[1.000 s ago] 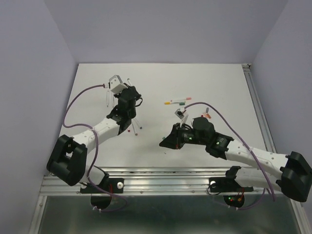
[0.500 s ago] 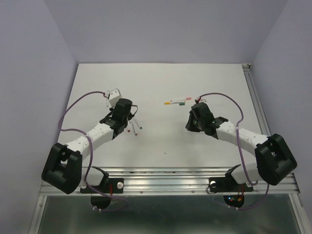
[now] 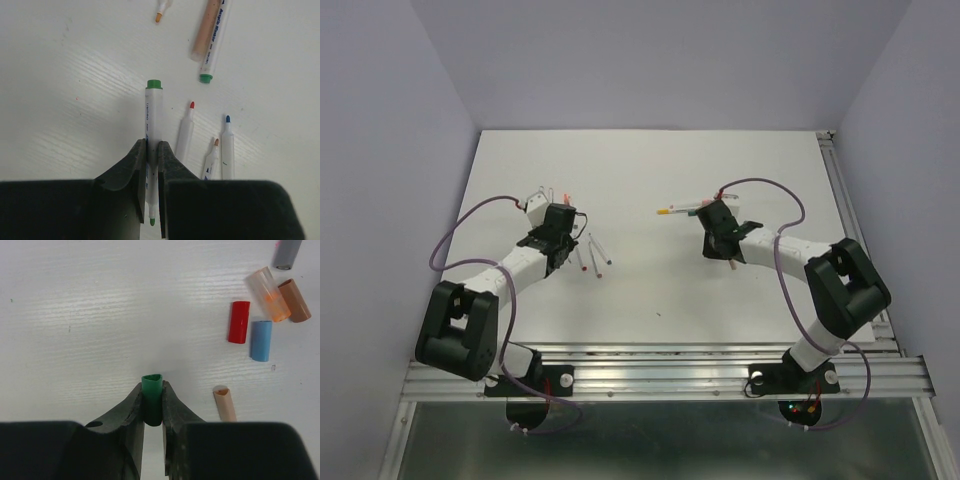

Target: Open the pen caps

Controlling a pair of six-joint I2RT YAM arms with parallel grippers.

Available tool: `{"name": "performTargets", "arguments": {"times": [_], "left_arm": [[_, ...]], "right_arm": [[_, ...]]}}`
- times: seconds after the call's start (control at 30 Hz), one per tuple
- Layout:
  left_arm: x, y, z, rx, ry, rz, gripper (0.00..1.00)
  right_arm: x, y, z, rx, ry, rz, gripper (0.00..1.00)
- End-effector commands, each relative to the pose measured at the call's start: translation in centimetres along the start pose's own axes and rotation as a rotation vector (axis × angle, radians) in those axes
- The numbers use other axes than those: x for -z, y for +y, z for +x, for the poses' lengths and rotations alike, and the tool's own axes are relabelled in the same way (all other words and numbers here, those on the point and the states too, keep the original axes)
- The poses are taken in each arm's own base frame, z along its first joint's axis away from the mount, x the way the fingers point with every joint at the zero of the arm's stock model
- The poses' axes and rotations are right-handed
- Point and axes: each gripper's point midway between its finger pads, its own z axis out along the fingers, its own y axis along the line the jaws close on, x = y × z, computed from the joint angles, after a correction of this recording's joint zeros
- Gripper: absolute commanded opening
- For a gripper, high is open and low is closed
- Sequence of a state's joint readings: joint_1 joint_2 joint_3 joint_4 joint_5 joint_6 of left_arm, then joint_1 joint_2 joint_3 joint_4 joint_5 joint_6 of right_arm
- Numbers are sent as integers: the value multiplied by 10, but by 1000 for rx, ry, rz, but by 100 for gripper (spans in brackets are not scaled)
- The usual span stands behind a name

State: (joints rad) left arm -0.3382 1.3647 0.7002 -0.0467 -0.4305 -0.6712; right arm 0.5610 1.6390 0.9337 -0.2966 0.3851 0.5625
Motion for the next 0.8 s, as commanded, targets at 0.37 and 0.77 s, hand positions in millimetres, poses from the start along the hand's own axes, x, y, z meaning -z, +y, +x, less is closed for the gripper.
{"name": "performTargets", "arguments": {"times": [0.37,0.77], "left_arm": [[-27,6,9,-7,75,-48,0],[-24,-16,0,-3,85,34,29]], "right_arm": [[11,5,-31,7,-47,8,35],[68,15,-63,-28,-150,-150,77]]}}
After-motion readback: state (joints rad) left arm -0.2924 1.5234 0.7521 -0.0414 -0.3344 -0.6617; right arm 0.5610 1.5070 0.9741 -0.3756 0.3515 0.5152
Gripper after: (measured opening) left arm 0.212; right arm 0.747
